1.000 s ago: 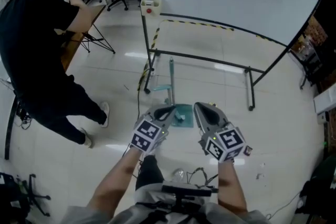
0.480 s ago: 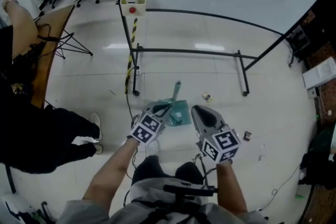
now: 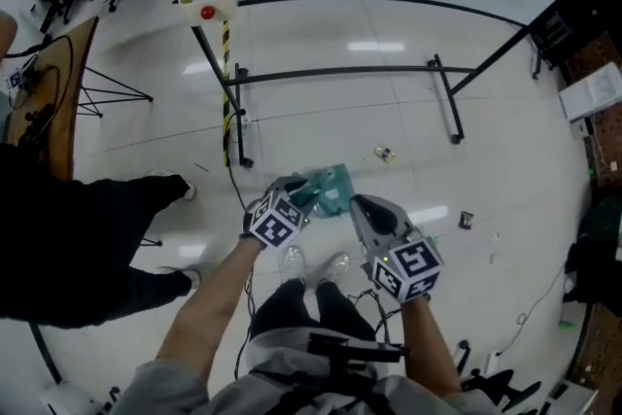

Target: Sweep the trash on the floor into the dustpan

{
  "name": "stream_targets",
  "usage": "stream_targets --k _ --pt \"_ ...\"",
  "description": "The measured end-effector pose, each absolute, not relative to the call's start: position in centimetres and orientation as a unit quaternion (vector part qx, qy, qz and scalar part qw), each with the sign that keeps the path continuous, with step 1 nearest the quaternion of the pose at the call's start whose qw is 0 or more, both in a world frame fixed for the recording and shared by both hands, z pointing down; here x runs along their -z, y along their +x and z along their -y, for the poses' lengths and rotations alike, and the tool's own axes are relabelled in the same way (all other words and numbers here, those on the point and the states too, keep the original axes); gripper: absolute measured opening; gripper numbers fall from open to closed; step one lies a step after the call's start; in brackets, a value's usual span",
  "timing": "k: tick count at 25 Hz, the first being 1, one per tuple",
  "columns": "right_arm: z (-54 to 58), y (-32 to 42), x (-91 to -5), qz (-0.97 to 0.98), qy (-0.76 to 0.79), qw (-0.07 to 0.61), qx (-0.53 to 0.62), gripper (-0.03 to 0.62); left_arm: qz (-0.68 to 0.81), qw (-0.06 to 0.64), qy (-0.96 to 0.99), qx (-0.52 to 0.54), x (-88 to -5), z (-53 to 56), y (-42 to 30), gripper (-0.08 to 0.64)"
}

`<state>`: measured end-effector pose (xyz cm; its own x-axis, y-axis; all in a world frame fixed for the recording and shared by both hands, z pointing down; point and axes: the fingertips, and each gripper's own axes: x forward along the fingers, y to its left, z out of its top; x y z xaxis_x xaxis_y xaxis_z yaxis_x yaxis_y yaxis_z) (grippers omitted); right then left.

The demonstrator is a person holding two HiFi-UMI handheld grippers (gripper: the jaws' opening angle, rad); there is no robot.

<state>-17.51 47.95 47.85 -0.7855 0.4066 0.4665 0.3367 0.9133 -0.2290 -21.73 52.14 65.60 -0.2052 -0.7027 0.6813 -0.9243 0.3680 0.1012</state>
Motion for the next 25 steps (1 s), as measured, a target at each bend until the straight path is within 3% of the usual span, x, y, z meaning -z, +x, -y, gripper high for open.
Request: stream_targets --k 8,13,18,25 --pt "-48.3 -19.4 -48.3 0.933 -0.214 0.286 -0.046 0.106 0.699 0.367 0.581 -0.197 -68.5 -50.0 -20.6 0.196" --pt "-48.5 -20.4 -48.4 0.93 -0.215 0.295 -0.036 0.106 0.68 0.37 0.597 -0.21 -68.7 -48.8 -20.7 0.195" --pt "-49.0 -21.5 -48.9 0.926 -0.224 0.301 -0.027 0.106 0.688 0.37 0.591 -0.201 -68.9 -48.6 -21.6 0.117" --pt "-50.2 -23.1 -49.1 0.928 -0.224 0.299 -0.014 0.107 0.688 0.372 0.59 -0.201 -68.9 -48.6 -22.1 0.112"
